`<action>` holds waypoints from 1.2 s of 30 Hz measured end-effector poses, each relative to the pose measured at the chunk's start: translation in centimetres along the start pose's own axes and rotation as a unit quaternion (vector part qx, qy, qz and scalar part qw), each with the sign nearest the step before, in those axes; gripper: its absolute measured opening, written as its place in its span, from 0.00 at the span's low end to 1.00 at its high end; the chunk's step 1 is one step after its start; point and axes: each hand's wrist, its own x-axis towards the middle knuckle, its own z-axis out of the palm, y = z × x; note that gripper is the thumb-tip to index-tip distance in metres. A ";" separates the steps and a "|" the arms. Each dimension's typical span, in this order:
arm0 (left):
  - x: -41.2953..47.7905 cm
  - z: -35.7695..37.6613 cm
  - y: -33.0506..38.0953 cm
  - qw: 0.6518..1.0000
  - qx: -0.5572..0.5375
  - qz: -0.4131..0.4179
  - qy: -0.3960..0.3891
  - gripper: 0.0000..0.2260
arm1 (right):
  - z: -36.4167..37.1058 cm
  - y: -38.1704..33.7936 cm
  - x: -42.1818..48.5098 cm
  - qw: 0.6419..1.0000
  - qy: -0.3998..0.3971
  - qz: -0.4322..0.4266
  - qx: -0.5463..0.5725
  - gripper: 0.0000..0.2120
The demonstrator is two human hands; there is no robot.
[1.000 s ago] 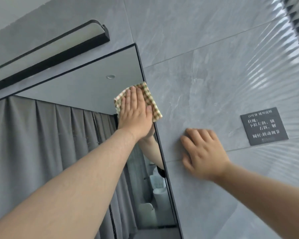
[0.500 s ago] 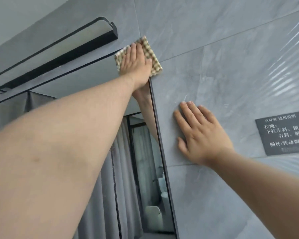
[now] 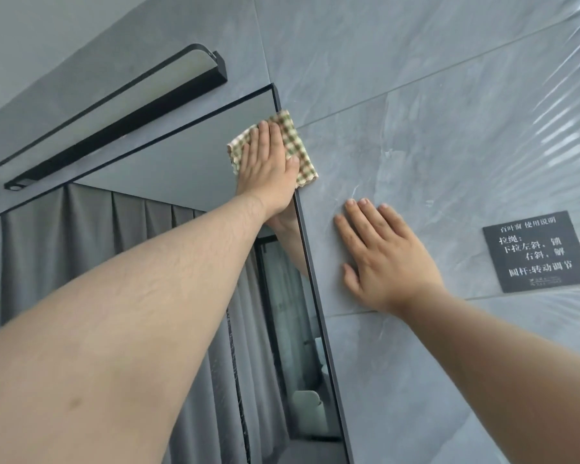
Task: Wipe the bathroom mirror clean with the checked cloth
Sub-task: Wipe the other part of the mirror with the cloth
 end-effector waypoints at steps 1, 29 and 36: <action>-0.8 0.3 0.0 1.000 0.000 0.002 -0.006 0.29 | 0.0 -0.1 -0.3 1.000 0.002 0.003 0.002 0.34; -1.5 0.2 -0.4 0.999 0.028 0.000 -0.021 0.30 | 0.8 -2.2 -4.6 0.999 0.003 0.034 -0.010 0.36; -7.6 3.5 -1.2 1.000 0.013 0.016 -0.015 0.31 | 0.7 -2.2 -4.7 0.999 -0.005 0.032 -0.009 0.36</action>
